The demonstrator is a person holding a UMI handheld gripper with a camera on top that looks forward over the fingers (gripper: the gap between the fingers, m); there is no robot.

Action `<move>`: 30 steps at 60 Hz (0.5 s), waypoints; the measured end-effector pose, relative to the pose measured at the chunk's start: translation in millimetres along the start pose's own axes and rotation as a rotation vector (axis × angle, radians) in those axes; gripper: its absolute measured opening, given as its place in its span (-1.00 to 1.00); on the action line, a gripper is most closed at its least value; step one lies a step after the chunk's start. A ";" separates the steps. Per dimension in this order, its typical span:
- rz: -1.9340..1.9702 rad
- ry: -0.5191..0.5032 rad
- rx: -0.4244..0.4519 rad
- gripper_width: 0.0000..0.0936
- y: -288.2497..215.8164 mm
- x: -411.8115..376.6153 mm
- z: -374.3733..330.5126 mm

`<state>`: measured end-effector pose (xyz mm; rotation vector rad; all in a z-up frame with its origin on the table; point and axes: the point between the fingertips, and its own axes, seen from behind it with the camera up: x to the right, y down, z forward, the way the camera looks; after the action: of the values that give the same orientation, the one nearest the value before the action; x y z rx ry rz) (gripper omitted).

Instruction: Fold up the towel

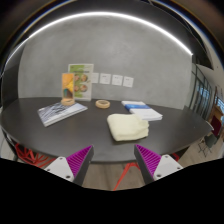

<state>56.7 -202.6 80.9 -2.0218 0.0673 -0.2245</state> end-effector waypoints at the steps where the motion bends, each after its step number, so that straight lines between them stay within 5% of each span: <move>1: -0.003 -0.016 -0.005 0.81 5.4 -11.8 -10.7; 15: -0.073 -0.164 -0.031 0.79 60.8 -131.2 -141.2; 30: -0.129 -0.099 -0.051 0.80 89.9 -104.4 -199.8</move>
<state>-78.7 -403.8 73.1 -2.0867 -0.1215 -0.2058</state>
